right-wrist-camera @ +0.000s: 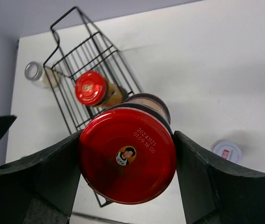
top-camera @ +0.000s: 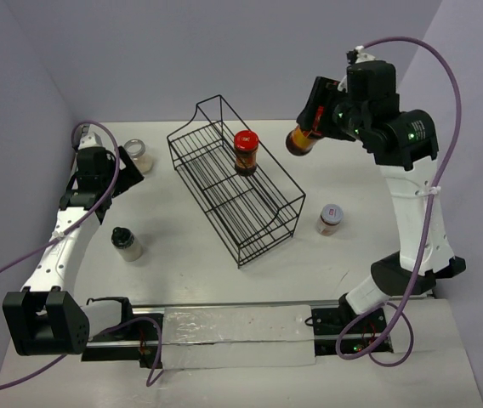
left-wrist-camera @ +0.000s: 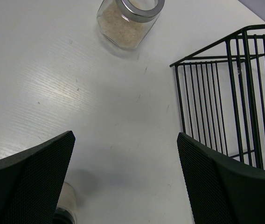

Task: Organize the condiment bottles

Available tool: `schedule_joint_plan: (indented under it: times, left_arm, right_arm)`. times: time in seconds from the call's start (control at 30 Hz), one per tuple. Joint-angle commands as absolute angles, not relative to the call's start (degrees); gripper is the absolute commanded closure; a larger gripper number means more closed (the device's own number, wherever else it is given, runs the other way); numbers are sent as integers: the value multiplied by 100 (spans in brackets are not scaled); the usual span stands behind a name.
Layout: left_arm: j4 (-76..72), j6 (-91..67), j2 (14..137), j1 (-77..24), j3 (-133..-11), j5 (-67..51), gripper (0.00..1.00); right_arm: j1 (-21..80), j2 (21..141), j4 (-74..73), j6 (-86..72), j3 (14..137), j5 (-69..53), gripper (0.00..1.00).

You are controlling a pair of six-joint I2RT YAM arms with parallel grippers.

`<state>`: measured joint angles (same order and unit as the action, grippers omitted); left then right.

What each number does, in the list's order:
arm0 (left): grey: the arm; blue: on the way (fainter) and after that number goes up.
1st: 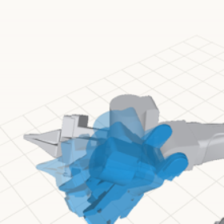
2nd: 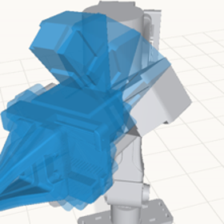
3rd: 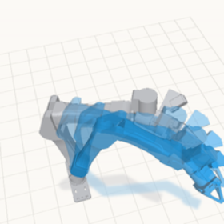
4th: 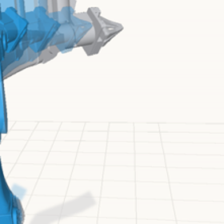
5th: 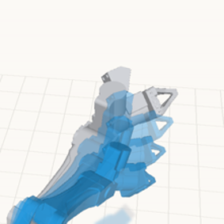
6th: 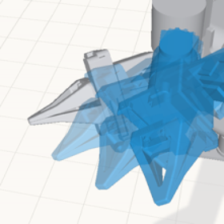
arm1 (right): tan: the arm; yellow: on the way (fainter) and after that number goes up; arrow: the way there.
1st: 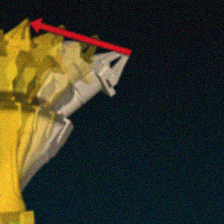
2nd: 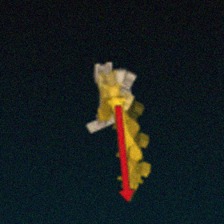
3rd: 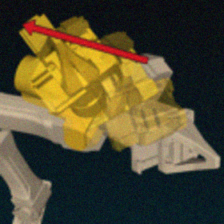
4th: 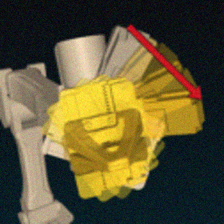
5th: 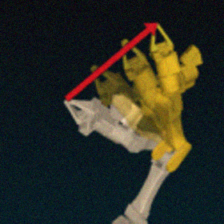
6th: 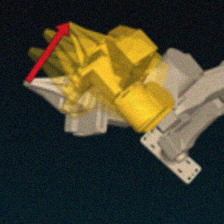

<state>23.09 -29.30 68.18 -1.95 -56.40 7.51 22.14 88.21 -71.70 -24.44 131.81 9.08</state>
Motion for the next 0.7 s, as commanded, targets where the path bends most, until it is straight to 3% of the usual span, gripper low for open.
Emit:
schedule_joint_plan:
  times: [0.0, 0.67]
  left_arm:
    - [2304, -2873, 6803, -246, -5766, 880, 1]
    - [2254, -2920, 6824, -272, -5752, 798, 1]
  right_arm:
    - [2653, 8713, -6678, -2307, 13209, 896, 91]
    - [3324, 8622, -6136, -2321, 11607, 1211, 91]
